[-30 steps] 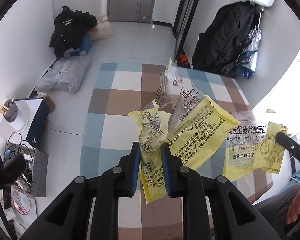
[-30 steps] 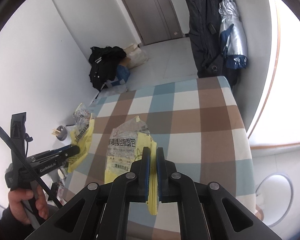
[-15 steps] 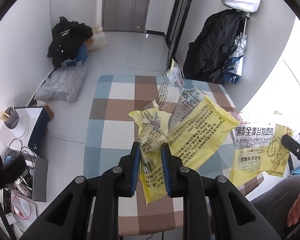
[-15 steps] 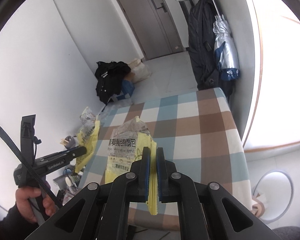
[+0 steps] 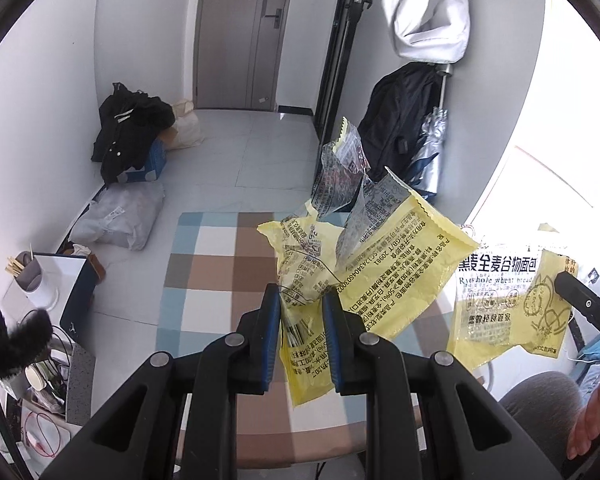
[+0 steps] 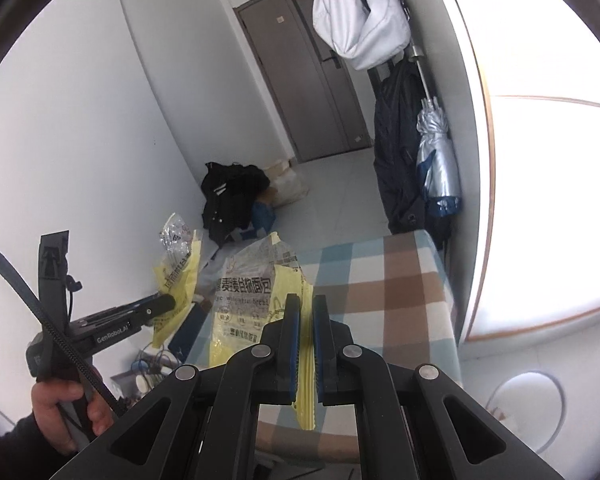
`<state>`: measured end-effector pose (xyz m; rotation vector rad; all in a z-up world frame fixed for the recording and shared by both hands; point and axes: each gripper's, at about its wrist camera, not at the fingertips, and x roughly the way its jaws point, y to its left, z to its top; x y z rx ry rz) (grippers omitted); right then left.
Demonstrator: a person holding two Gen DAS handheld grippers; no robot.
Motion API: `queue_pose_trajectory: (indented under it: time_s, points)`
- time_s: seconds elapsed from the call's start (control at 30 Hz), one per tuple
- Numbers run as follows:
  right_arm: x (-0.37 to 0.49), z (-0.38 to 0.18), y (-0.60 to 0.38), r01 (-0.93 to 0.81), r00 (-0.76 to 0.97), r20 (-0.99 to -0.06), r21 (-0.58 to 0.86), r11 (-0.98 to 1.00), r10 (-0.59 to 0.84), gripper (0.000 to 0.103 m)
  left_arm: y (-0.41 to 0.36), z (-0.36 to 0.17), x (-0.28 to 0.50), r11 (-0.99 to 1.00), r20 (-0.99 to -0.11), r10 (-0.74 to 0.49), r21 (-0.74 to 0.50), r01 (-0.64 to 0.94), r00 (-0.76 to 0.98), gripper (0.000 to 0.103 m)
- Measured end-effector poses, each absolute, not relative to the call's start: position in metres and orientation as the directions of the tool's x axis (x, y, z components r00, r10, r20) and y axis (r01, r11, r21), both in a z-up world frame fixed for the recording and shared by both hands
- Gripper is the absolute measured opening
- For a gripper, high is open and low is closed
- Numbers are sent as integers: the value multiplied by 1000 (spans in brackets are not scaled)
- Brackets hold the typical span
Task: Collect trash
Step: 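Lift both yellow bags and carry them over the white bin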
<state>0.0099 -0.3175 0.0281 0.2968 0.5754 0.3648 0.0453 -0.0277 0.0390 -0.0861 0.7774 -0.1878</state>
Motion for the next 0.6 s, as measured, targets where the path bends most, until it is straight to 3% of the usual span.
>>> queue_pose_trajectory:
  time_s: [0.6]
  points:
    - [-36,54,-455,-98,877,-396,405,909,271,6,-165,72,41,930,-646,-340,-123,346,683,17]
